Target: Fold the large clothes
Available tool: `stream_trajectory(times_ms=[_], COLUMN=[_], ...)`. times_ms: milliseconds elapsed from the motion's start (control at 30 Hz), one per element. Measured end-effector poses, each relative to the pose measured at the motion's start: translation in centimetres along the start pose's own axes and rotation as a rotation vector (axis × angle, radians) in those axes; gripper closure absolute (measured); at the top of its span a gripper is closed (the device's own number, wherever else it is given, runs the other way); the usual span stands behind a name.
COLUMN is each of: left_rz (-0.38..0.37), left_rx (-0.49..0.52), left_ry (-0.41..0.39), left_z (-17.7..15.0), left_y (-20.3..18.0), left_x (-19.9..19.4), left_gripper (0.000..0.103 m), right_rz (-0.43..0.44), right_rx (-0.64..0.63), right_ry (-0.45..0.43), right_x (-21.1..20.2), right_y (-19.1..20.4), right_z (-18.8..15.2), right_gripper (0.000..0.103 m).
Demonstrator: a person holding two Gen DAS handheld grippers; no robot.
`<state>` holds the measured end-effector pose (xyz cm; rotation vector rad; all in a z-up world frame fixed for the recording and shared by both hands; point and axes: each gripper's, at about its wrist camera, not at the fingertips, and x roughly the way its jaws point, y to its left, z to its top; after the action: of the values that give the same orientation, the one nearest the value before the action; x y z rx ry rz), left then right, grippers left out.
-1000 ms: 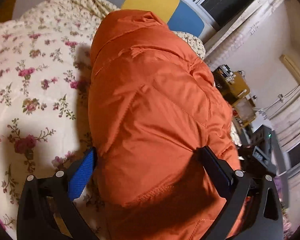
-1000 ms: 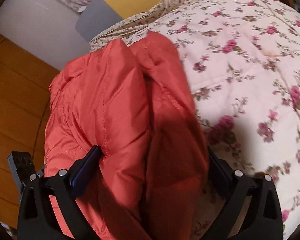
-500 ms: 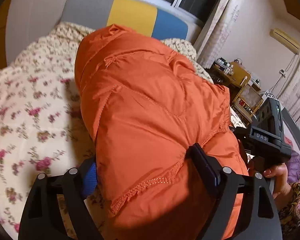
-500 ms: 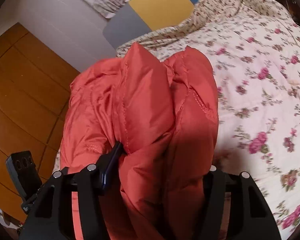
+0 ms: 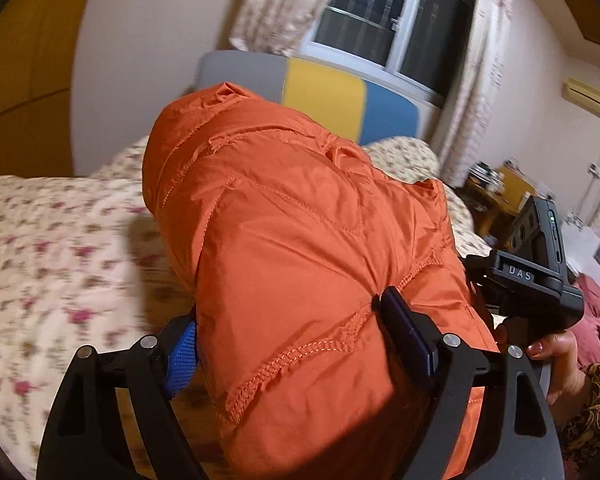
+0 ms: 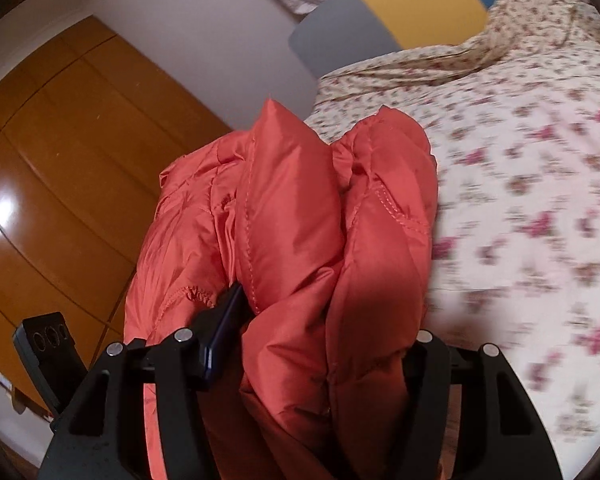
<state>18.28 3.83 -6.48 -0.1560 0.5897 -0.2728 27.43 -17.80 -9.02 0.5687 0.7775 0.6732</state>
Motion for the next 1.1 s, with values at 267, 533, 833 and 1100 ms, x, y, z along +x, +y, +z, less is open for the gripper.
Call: stream_trajectory(times_ms=[267,533,833,1100], left_rz=[0.091,0.166,0.231,0.342], left_rx=[-0.04,-0.075,-0.162,-0.149], left_ry=[-0.019,0.009,-0.014,-0.054], left_z=[0.2,-2.0,-3.7,-2.3], left_y=[7.2,11.3,10.7,9.1], left_x=[-1.2,0.8,0.3,-2.6], left_gripper=[0.02,0.01,0.004,0.003], right_rz=[-0.028,-0.266,-0.529,-0.43], right_rx=[-0.04,-0.108,-0.26,-0.177], right_ry=[0.017,-0.013,-0.054,-0.163], right_x=[6.9,9.2,9.2,4.6], right_y=[3.9,2.5,4.6,6.5], right_z=[-1.1,-3.6,-4.8,-2.7], right_gripper=[0.043,0.028,0.019,0.024])
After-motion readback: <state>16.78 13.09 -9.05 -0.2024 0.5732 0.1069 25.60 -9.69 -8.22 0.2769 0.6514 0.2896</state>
